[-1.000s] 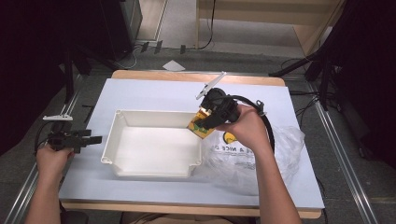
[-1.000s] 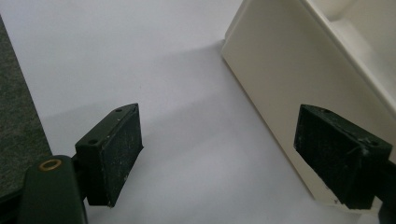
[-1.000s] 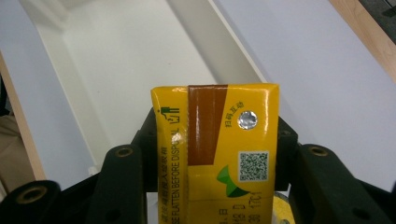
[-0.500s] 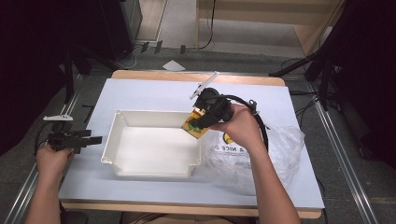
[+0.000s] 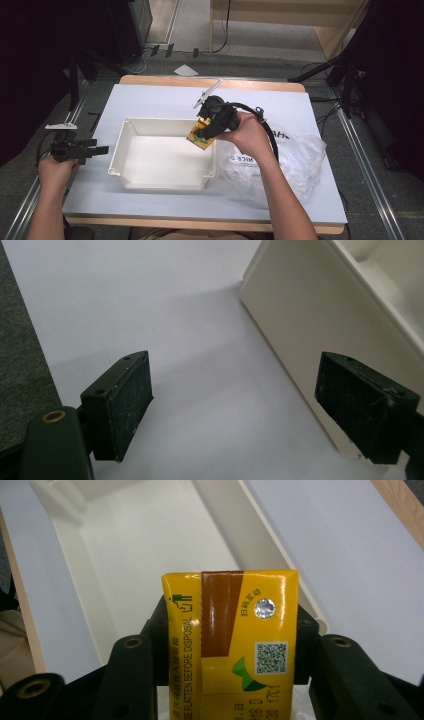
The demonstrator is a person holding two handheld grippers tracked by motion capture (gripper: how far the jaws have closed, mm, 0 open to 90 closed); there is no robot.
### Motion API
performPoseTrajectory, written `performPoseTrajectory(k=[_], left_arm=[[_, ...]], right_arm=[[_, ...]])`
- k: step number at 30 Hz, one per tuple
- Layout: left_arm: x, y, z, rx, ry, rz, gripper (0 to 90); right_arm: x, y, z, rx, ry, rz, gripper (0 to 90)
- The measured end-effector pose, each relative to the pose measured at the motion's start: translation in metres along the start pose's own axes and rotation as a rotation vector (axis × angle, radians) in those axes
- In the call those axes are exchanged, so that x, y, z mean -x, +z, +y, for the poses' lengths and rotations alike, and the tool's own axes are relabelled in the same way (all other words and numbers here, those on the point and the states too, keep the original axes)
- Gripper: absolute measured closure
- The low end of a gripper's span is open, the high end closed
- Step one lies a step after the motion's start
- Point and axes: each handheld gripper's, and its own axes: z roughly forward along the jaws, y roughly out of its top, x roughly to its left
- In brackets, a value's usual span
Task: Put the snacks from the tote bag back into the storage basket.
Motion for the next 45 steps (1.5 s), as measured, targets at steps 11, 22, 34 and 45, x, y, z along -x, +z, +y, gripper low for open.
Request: performPoseTrajectory(k=[11, 22, 34, 45], left_arm=[[-0.001, -0.001, 0.000, 0.004, -0.003, -0.001, 16.2], [-0.001, -0.002, -0.001, 0.006, -0.003, -0.001, 16.2], [-0.002, -0.002, -0.001, 0.008, -0.005, -0.001, 16.2], [-0.002, -0.002, -0.001, 0.003, -0.001, -0.001, 16.2]], right_arm=[[-0.001, 0.014, 0.004, -0.009, -0.005, 0.014, 54.6], [0.001, 0.033, 0.005, -0.028, 0.000, 0.030, 54.6], [0.004, 0.051, 0.006, -0.042, 0.012, 0.020, 54.6], [0.012, 0.070, 0.003, -0.083, 0.026, 0.001, 54.5]])
